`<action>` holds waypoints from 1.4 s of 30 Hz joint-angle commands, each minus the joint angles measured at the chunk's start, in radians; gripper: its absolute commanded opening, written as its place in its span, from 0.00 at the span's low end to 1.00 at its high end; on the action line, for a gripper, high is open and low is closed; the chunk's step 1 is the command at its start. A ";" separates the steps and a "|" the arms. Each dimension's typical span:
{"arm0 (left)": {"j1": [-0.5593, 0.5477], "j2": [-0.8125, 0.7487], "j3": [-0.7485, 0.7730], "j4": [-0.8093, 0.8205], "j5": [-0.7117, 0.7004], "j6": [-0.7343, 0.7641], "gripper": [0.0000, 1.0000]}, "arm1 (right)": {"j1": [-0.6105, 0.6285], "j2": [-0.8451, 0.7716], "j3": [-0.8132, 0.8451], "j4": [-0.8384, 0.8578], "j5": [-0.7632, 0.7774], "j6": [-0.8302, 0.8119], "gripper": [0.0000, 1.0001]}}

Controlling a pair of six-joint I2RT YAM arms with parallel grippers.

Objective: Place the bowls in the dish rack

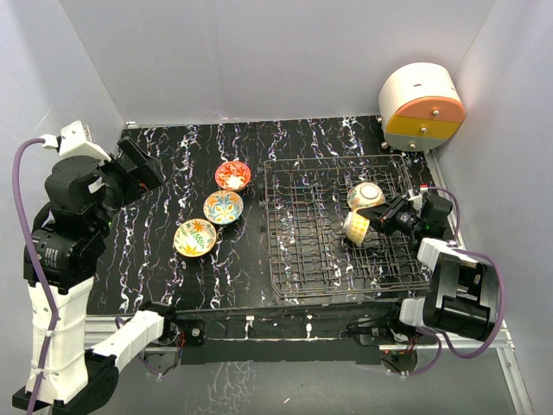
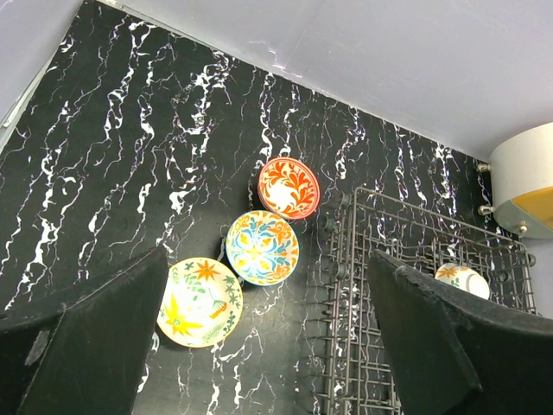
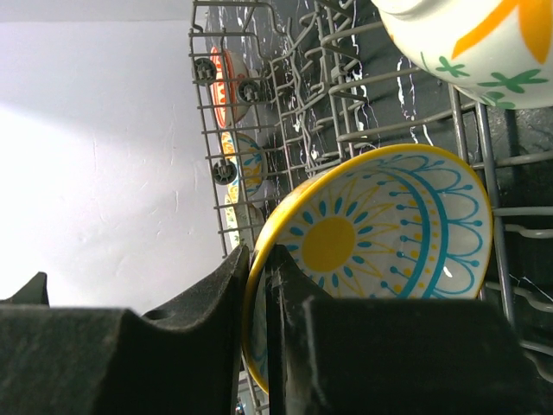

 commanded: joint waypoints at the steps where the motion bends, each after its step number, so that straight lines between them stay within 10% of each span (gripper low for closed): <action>1: -0.003 0.010 -0.008 0.030 0.020 0.008 0.97 | -0.013 0.021 0.015 0.070 -0.013 -0.025 0.15; 18: -0.002 0.016 -0.026 0.057 0.025 0.006 0.97 | -0.137 -0.059 0.077 -0.322 0.218 -0.243 0.38; 42: -0.002 0.011 -0.062 0.085 0.048 0.003 0.97 | -0.137 -0.048 0.350 -0.636 0.533 -0.469 0.47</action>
